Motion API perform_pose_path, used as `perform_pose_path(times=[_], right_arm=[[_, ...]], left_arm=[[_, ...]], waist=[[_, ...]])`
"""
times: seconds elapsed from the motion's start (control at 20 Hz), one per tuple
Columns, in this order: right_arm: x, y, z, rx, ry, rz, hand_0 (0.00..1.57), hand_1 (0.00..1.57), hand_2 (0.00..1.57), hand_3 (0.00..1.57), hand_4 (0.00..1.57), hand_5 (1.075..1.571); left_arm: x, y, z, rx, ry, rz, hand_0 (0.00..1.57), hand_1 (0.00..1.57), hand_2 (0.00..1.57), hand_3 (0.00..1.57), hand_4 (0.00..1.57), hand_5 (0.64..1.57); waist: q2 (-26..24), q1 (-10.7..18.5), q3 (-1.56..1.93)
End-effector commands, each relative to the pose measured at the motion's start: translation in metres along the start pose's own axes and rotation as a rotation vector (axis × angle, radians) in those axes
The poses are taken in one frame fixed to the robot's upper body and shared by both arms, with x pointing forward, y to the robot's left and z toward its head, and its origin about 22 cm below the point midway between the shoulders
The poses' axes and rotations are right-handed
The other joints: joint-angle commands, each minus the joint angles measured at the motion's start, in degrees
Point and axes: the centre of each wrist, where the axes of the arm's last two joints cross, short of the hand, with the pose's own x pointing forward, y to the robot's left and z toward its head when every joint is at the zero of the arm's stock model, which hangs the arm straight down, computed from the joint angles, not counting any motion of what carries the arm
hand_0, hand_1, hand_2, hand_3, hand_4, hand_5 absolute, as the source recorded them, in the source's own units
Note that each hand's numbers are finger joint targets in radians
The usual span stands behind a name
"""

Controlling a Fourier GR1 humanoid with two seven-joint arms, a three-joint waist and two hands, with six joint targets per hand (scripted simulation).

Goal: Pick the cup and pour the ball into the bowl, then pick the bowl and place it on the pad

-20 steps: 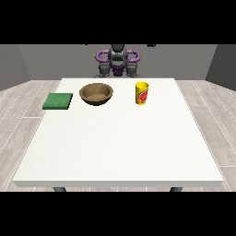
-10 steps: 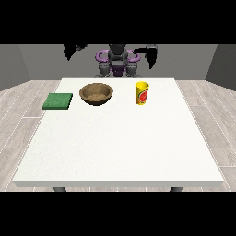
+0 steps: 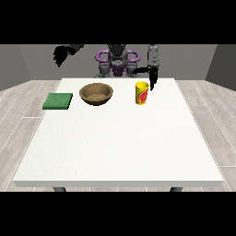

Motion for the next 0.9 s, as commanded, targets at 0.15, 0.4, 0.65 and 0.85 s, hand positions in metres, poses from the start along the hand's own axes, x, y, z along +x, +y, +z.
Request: perform_pose_path(times=[0.15,0.4,0.65,0.85], right_arm=[[-0.019,-0.036,-0.002,-0.004,-0.023,0.018,0.00,0.00,0.00,0.00,0.66,1.559],[-0.009,-0.019,-0.014,0.003,-0.019,0.019,0.00,0.00,0.00,0.00,0.68,1.563],[-0.016,-0.034,-0.007,0.015,0.013,0.016,0.00,0.00,0.00,0.00,0.67,1.564],[-0.007,-0.028,-0.003,0.050,-0.002,-0.007,0.00,0.00,0.00,0.00,0.66,1.569]], left_arm=[[-0.030,0.006,-0.016,-0.004,0.003,-0.016,0.00,0.00,0.00,0.00,0.11,1.436],[-0.053,0.003,-0.026,0.012,0.007,0.007,0.00,0.00,0.00,0.00,0.20,1.420],[-0.084,0.001,-0.002,0.024,0.061,-0.014,0.00,0.00,0.00,0.00,0.36,1.464],[-0.096,0.015,0.006,0.059,0.066,-0.119,0.92,0.92,1.32,1.38,1.24,1.538]], waist=[[1.1,-0.8,0.03],[1.2,-1.6,0.00],[-0.2,-2.0,0.01],[0.9,-4.9,0.00]])
